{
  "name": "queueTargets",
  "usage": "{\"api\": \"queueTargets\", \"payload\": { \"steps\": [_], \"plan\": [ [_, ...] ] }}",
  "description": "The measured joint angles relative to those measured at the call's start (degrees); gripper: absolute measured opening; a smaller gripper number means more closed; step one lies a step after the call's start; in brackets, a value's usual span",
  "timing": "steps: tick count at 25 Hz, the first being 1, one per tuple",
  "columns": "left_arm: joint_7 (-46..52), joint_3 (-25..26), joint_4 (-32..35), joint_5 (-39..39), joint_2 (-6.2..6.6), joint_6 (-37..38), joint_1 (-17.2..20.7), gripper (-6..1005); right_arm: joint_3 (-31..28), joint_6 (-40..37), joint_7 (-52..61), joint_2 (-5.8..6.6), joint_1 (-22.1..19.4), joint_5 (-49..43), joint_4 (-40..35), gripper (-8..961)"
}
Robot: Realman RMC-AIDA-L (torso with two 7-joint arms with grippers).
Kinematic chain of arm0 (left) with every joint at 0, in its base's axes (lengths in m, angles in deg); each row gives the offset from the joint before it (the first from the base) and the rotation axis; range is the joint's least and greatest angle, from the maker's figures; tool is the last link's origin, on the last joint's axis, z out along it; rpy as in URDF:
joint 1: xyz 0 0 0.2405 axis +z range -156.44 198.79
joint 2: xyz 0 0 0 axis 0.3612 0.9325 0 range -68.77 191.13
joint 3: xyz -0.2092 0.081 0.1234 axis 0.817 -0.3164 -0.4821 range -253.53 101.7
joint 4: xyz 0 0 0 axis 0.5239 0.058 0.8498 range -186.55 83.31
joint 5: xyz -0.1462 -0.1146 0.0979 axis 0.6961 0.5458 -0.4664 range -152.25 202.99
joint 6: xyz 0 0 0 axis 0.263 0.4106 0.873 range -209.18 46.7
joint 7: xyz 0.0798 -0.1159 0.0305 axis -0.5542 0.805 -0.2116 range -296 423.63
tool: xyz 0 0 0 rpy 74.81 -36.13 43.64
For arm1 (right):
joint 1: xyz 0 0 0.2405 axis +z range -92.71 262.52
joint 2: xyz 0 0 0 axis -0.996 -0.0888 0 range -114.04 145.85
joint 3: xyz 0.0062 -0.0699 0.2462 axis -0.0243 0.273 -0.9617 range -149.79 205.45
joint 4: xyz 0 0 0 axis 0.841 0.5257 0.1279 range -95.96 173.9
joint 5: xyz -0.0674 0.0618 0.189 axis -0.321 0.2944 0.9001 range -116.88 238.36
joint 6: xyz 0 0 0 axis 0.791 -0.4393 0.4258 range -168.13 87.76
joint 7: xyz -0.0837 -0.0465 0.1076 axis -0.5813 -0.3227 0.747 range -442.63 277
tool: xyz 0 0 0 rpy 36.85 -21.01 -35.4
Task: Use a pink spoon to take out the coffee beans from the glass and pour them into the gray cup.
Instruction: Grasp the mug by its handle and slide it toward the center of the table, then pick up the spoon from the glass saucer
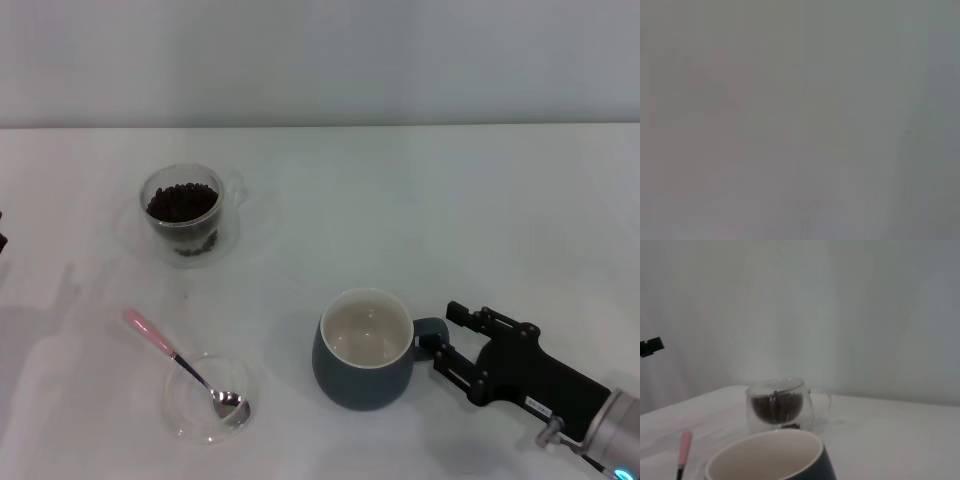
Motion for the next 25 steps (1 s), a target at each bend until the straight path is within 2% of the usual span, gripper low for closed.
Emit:
{"api": "queueTargets", "payload": {
  "steps": [5, 13, 18, 25],
  "plan": [
    [0.0, 0.0, 0.0, 0.0, 0.00, -0.1, 0.0, 833, 3.4, -3.1, 3.7, 0.03, -0.4, 0.0, -3.6, 526],
    [0.0, 0.0, -0.1, 0.0, 0.00, -0.2, 0.1, 834, 4.0, -8.4, 8.7, 0.10, -3.2, 0.9, -10.1, 530],
    [3.1, 0.1, -0.2, 0.0, 0.04, -1.6, 1.9, 834, 3.7, -9.1, 8.6, 0.05, -4.2, 8.3, -12.7, 534],
    [13.4, 0.0, 0.4, 0.0, 0.46, -1.7, 5.4, 831, 3.6, -8.7, -1.0, -0.37, -3.2, 24.4, -12.3, 539]
  ]
}}
